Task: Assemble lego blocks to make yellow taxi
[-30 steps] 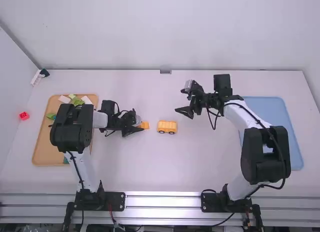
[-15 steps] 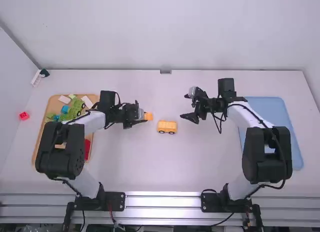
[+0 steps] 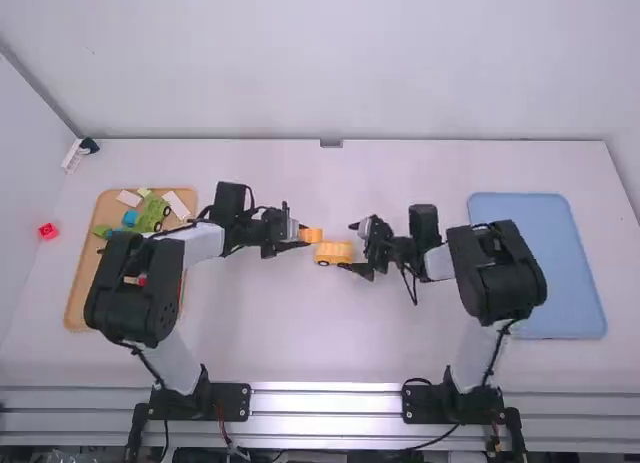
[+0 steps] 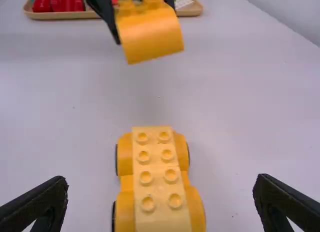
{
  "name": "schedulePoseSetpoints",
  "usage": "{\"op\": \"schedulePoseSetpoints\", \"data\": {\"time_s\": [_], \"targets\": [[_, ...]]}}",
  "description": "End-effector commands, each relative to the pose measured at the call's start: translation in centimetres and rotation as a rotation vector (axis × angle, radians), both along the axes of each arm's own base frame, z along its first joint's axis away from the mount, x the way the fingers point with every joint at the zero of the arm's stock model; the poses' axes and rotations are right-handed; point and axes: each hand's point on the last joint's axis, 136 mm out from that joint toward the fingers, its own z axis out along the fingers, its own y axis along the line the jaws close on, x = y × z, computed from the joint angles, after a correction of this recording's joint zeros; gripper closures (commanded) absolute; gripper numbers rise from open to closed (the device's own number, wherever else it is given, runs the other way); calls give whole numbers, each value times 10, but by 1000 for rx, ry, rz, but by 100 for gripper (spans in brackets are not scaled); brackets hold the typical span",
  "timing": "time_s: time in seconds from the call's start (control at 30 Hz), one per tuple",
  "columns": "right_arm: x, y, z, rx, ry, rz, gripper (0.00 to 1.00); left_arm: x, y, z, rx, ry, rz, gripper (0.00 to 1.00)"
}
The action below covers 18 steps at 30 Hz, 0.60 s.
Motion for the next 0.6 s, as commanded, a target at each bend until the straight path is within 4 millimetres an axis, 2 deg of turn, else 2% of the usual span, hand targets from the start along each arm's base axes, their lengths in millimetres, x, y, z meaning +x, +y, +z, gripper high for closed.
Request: {"op": "schedulePoseSetpoints", "data": {"time_s": [0.0,0.07,0.2,0.33,0.47,0.57], "targets": [[-2,1,-19,20,102,-13,1,-6,-6,1,-37,33,-28,90],[4,9,-25,58,87,35,1,-9,-12,1,-37,43,-40,90],[9,10,-33,86,122,70,1,-15,-23,-2,-33,60,-61,90],[7,13,-31,110,90,126,1,-19,-29,-8,-34,72,-82,90],[8,15,-35,86,70,132,1,-15,-29,-14,-39,109,-58,90],[6,22,-45,30,61,142,3,-10,-33,-18,-55,125,-43,91]]}}
